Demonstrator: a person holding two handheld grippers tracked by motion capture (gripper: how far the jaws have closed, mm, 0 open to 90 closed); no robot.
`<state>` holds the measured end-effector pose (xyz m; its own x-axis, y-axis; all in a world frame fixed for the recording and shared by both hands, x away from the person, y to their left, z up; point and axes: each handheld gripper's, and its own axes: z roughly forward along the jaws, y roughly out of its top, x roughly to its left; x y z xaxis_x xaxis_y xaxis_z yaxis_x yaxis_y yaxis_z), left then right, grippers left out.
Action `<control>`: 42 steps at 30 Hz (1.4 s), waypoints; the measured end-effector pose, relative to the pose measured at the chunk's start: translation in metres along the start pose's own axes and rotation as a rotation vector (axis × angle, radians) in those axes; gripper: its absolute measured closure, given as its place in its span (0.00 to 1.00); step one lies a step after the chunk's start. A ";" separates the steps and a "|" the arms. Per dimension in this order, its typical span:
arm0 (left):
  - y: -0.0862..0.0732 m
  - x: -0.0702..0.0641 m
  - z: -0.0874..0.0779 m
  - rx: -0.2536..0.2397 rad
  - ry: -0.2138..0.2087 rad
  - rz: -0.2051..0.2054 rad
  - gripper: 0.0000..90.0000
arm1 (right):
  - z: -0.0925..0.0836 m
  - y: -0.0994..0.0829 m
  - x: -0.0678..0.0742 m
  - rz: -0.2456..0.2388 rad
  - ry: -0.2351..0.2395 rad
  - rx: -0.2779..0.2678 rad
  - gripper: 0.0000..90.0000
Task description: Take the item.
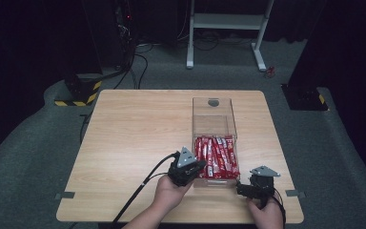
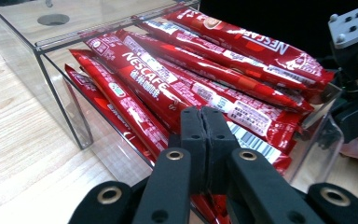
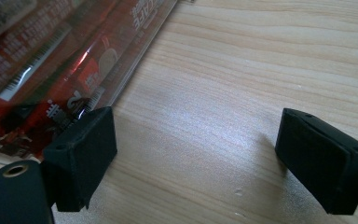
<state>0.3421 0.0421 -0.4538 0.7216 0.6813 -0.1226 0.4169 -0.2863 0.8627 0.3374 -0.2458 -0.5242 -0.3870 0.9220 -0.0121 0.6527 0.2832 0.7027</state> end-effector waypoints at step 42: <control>-0.001 0.008 -0.033 -0.118 -0.046 -0.035 0.99 | 0.000 0.000 0.000 0.001 0.000 0.000 0.14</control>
<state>0.3287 0.0699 -0.4395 0.7337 0.6570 -0.1733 0.3757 -0.1797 0.9092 0.3372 -0.2457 -0.5242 -0.3864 0.9223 -0.0114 0.6530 0.2822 0.7028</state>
